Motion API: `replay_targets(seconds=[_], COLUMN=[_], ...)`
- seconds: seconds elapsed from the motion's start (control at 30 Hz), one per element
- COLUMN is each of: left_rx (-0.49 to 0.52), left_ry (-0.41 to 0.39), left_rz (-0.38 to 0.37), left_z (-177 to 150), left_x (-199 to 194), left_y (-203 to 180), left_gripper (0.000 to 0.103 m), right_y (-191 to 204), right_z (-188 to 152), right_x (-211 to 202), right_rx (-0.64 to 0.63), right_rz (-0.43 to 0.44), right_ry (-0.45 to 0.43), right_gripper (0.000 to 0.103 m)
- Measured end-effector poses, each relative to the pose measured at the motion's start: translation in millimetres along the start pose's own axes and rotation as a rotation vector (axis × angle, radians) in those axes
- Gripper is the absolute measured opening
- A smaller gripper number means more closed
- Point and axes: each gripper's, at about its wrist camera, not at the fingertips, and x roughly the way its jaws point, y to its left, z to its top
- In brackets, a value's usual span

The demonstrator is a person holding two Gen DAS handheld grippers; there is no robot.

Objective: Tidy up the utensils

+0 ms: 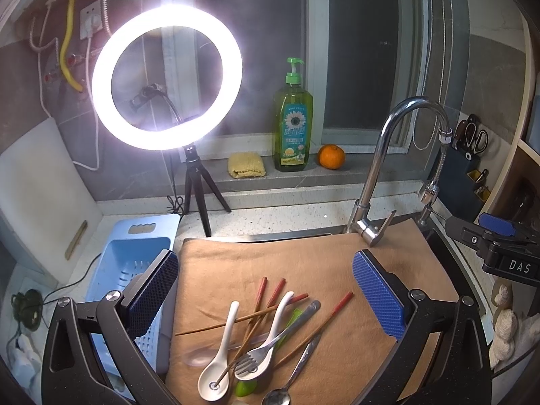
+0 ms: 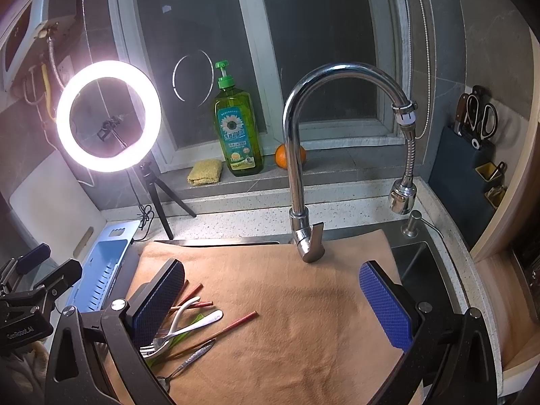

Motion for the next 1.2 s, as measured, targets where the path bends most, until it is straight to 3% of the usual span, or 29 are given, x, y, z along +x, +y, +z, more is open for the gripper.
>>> replay_targets(seconds=[0.5, 0.87, 1.03, 1.2], left_rx=[-0.021, 0.000, 0.007, 0.038], left_ry=[0.091, 0.245, 0.316, 0.377], left_rz=[0.022, -0.010, -0.063, -0.121], left_z=[-28, -91, -118, -141], left_x=[8, 13, 18, 27], left_y=[23, 37, 33, 23], left_gripper=[0.102, 0.102, 0.099, 0.093], right_y=[1, 8, 24, 46], right_z=[-22, -55, -75, -99], right_x=[24, 64, 88, 111], right_rx=[0.007, 0.047, 0.064, 0.062], right_rz=[0.066, 0.184, 0.253, 0.325], right_ry=[0.098, 0.280, 0.385, 0.506], right_gripper=[0.103, 0.102, 0.090, 0.067])
